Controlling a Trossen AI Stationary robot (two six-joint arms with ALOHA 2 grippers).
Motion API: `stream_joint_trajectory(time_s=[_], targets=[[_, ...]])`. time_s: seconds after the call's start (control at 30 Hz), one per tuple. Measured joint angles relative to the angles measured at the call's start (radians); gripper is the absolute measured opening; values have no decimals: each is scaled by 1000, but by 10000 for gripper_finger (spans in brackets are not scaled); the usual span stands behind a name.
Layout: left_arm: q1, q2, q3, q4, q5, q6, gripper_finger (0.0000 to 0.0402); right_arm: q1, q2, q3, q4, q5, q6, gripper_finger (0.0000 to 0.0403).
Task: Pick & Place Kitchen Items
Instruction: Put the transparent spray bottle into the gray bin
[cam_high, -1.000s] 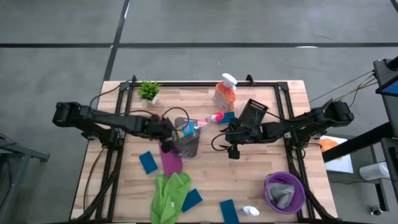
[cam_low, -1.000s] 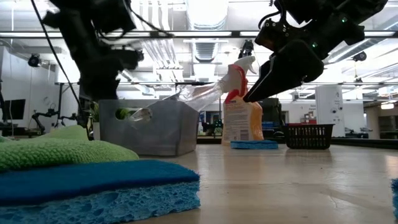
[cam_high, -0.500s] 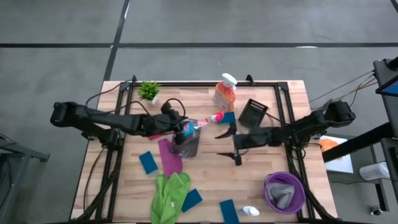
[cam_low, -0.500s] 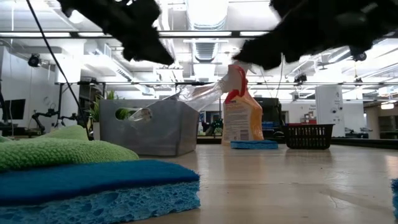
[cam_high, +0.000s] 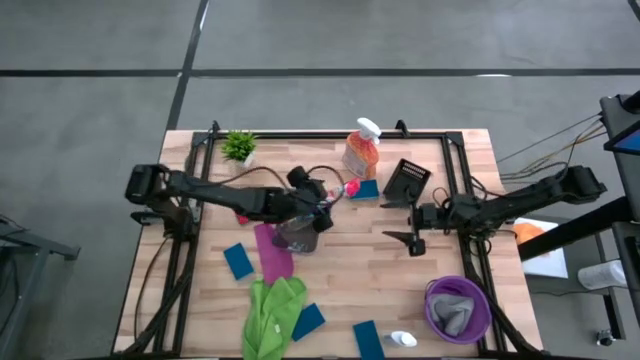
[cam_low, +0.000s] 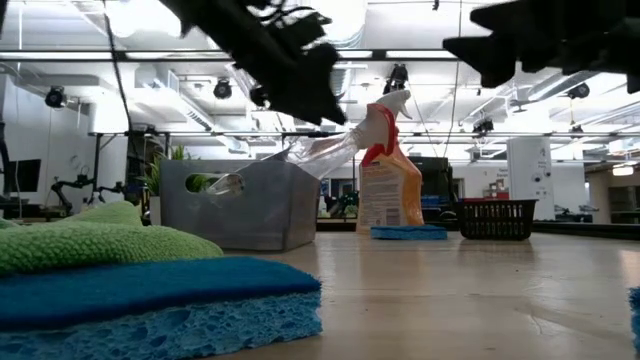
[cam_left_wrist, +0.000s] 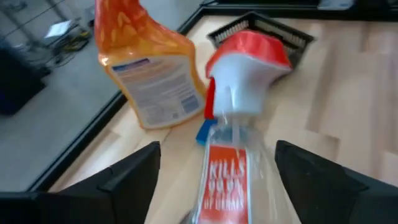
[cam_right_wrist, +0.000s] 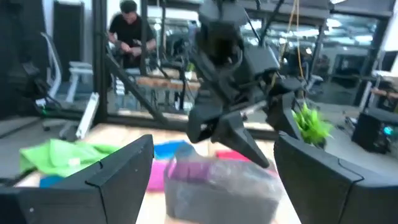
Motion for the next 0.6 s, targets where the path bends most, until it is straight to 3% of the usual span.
stream_joint_trajectory(time_s=[0.37, 0.6], targets=[[-30, 207, 342, -319, -87, -36, 326, 3, -92, 0, -175, 49, 20, 325], [-40, 283, 451, -404, -135, -65, 326, 4, -77, 0, -186, 59, 31, 325]])
